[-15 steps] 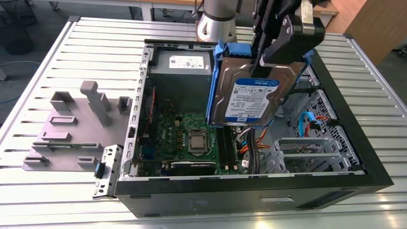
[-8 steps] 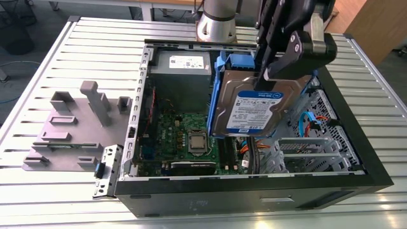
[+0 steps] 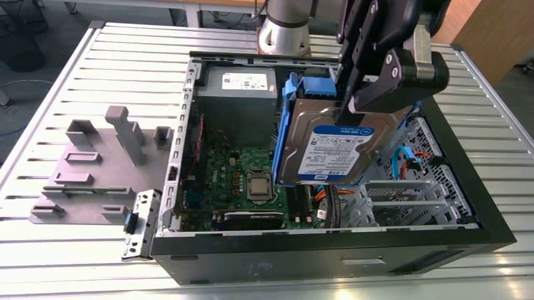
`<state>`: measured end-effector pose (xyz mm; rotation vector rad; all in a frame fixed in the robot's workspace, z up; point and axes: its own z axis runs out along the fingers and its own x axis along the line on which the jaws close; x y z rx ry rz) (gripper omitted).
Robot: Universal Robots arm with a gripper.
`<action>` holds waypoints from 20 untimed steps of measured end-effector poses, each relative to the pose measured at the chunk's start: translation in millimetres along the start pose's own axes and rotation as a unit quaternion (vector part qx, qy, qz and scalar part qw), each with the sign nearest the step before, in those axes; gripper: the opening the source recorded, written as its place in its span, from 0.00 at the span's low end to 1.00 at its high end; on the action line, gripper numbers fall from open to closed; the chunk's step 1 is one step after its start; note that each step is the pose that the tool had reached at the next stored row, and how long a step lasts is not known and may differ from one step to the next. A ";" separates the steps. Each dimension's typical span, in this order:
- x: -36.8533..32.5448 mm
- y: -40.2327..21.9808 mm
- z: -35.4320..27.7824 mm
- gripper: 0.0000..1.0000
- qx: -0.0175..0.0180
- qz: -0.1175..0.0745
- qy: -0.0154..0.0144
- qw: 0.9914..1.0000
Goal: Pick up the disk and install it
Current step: 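Pick up the disk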
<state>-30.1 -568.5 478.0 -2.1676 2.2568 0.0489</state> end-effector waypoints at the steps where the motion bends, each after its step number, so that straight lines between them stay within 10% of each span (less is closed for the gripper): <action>1: 1.6 -0.1 0.0 0.35 0.000 0.000 0.000 1.000; 11: 3.5 -1.0 -0.1 0.35 0.000 0.000 0.000 1.000; 20: 2.7 -19.7 0.2 0.35 0.000 0.000 0.000 1.000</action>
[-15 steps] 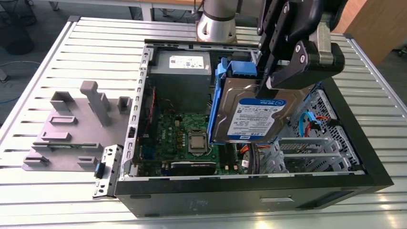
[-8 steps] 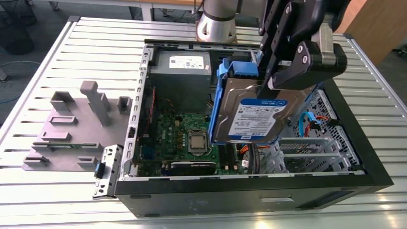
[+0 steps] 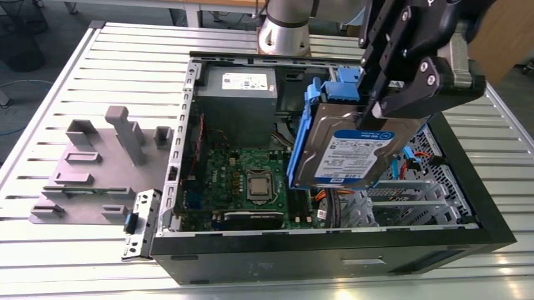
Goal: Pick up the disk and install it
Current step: 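Pick up the disk, then insert the disk into the insertion slot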
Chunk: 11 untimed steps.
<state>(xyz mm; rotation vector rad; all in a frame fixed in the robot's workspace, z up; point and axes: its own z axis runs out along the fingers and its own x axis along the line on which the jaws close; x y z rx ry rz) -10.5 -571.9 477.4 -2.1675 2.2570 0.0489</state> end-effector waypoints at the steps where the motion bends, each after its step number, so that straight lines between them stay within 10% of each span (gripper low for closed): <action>1: -0.1 -2.4 0.1 0.35 0.000 0.000 0.000 1.000; 11: -1.2 -31.6 1.3 0.35 0.000 0.000 0.000 1.000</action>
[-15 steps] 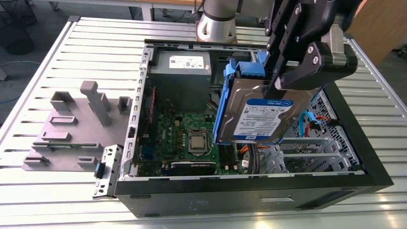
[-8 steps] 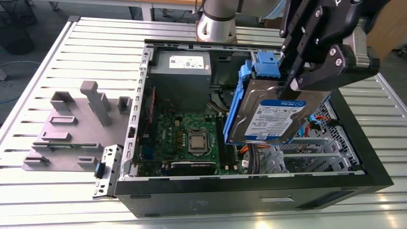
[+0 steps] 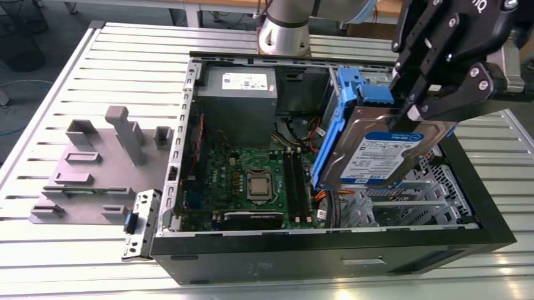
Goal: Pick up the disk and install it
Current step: 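Insert the disk into the insertion slot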
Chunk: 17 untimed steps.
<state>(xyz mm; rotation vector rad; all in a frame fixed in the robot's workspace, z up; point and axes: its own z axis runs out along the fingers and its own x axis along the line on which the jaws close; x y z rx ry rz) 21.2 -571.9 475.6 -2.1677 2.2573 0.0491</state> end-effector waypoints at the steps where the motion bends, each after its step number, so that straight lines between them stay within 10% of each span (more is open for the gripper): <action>1: -0.1 -2.8 0.2 0.35 0.000 0.000 0.000 1.000; 17: -1.8 -46.3 3.7 0.35 0.000 0.000 0.000 1.000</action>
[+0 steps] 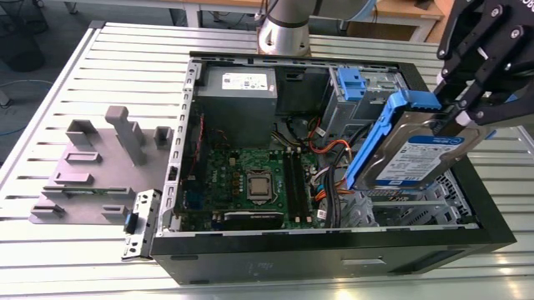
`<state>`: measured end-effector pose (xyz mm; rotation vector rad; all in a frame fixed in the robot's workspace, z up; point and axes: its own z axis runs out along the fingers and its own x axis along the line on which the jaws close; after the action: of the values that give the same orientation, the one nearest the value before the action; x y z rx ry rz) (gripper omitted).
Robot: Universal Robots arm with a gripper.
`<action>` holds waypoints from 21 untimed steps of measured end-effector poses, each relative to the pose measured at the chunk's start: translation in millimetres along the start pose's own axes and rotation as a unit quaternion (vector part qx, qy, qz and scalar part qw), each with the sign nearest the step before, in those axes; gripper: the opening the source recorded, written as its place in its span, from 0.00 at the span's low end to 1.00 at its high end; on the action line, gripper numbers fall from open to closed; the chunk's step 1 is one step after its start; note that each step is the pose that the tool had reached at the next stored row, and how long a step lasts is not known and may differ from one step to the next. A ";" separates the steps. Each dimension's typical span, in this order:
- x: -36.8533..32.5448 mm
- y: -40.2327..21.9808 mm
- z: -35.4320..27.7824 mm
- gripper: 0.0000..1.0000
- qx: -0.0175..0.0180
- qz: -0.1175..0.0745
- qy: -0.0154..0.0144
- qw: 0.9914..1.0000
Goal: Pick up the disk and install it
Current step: 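Insert the disk into the insertion slot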
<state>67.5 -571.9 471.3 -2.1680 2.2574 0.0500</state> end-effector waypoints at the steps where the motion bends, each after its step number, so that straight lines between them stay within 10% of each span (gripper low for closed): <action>1: -0.1 -2.9 0.3 0.35 0.000 0.000 0.000 1.000; 21: -1.0 -32.2 9.2 0.35 0.000 -0.016 0.000 1.000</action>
<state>99.5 -571.9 461.6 -2.2037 2.2235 0.0499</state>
